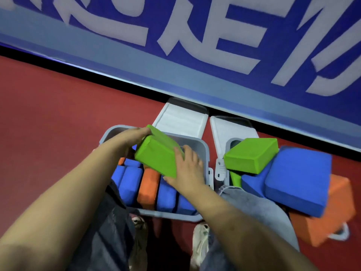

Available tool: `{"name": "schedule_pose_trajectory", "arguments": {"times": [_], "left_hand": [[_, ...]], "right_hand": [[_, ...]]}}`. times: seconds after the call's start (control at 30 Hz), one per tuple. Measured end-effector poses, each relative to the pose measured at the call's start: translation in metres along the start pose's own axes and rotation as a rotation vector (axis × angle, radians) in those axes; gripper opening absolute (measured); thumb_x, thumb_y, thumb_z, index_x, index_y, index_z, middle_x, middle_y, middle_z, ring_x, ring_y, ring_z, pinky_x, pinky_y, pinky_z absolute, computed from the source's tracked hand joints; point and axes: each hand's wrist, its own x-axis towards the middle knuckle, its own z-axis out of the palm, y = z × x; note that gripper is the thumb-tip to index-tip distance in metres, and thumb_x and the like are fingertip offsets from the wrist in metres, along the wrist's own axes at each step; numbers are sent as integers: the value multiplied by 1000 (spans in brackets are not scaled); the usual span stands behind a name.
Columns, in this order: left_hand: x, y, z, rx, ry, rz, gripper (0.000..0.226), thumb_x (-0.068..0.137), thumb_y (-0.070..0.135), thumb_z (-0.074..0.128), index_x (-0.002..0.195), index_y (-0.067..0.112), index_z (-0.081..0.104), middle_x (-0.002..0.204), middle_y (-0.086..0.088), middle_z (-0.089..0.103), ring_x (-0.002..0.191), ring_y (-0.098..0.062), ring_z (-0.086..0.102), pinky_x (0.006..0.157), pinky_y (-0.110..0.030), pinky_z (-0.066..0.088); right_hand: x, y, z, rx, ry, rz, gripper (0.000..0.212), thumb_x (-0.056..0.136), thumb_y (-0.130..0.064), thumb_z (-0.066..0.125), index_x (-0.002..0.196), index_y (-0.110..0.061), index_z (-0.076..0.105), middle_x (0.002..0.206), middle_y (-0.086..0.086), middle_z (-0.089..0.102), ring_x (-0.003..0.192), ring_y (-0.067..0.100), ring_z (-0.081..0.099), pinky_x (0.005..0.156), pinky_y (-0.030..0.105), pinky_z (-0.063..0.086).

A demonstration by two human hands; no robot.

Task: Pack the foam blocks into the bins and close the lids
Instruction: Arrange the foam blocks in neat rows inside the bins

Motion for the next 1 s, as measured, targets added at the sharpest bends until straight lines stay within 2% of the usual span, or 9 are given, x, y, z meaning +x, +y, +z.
{"name": "schedule_pose_trajectory", "arguments": {"times": [0.17, 0.33, 0.47, 0.57, 0.67, 0.73, 0.83, 0.9, 1.0], "left_hand": [[13, 26, 58, -19, -38, -6, 20, 88, 40, 53, 92, 22, 59, 85, -4, 55, 68, -20, 54, 64, -30, 49], [35, 45, 108, -356, -193, 4, 32, 93, 50, 44, 99, 23, 61, 102, 2, 58, 83, -21, 57, 68, -31, 49], [64, 38, 137, -479, -98, -11, 19, 95, 30, 44, 87, 16, 55, 94, -6, 56, 74, -21, 60, 65, -30, 45], [95, 6, 152, 203, 37, 73, 18, 92, 16, 47, 94, 5, 61, 106, -24, 62, 85, -32, 60, 69, -29, 44], [126, -39, 158, 909, -79, 112, 34, 92, 26, 49, 113, 2, 60, 125, -20, 59, 111, -33, 56, 85, -32, 43], [143, -62, 163, 1115, -145, 133, 44, 94, 33, 46, 128, 6, 51, 139, -19, 49, 126, -32, 48, 100, -33, 39], [158, -84, 163, 1301, -263, 116, 63, 99, 43, 37, 151, 11, 19, 160, -13, 11, 146, -28, 17, 117, -38, 21], [167, -96, 157, 1386, -322, 26, 70, 100, 48, 29, 153, 11, 4, 161, -10, -6, 148, -28, 3, 120, -38, 12], [175, -106, 148, 1441, -360, -24, 70, 100, 50, 27, 153, 14, -2, 160, -4, -15, 149, -25, 1, 120, -39, 10]], "right_hand": [[-3, 55, -17, 91, 82, -32, 89, 71, -36, 71, 144, -9, 30, 131, 11, 43, 117, 32, 42, 98, 43, 41], [4, 103, -25, 358, 184, 298, 84, 67, -41, 76, 135, -9, 39, 121, 11, 46, 113, 29, 45, 99, 36, 38], [15, 128, -15, 519, 228, 457, 80, 67, -40, 78, 130, -7, 43, 120, 9, 47, 113, 24, 47, 99, 32, 39], [29, 142, -3, 585, 219, 493, 80, 67, -43, 78, 130, -7, 45, 121, 8, 48, 113, 21, 48, 98, 30, 41], [38, 151, 11, 615, 216, 514, 79, 66, -45, 78, 128, -7, 47, 118, 8, 51, 111, 22, 49, 98, 34, 43], [42, 155, 20, 643, 218, 554, 79, 65, -48, 77, 126, -8, 49, 117, 7, 51, 110, 23, 50, 97, 38, 45], [45, 157, 32, 633, 206, 593, 81, 63, -50, 77, 126, -8, 49, 118, 7, 51, 111, 23, 50, 96, 38, 45], [44, 156, 34, 611, 210, 588, 83, 62, -52, 76, 126, -8, 47, 118, 7, 51, 111, 24, 50, 95, 39, 45], [38, 151, 37, 588, 219, 575, 81, 60, -53, 75, 121, -7, 49, 113, 9, 52, 107, 28, 52, 92, 41, 46]]}}
